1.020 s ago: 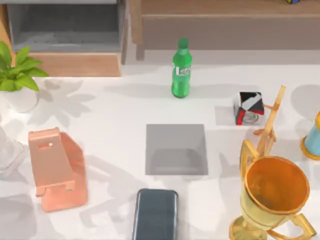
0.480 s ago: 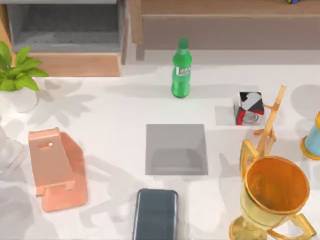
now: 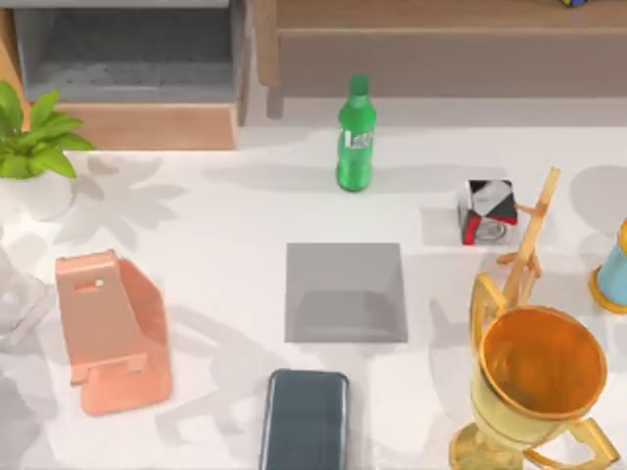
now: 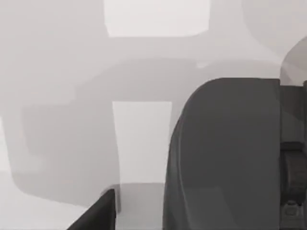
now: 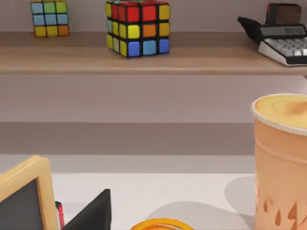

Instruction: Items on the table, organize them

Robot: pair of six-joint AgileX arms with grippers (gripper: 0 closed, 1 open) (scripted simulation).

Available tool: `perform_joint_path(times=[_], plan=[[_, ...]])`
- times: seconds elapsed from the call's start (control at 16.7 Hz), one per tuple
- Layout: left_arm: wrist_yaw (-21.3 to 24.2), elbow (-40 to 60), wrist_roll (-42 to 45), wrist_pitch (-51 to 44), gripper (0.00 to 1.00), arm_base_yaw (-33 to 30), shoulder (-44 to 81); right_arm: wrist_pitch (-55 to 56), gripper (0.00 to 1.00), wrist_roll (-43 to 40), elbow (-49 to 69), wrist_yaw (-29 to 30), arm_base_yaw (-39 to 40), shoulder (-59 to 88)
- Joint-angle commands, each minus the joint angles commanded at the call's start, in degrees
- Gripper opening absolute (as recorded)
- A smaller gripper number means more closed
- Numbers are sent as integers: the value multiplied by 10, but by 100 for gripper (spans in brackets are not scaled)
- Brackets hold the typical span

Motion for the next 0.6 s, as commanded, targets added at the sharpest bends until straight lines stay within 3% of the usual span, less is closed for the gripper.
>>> perform_joint_path(times=[0.3,0.6], plan=[[0,-3,2,5,100,3,2,0,100,0,0,0,0,0],[0,-3,2,5,62,3,2,0,100,0,0,0,0,0]])
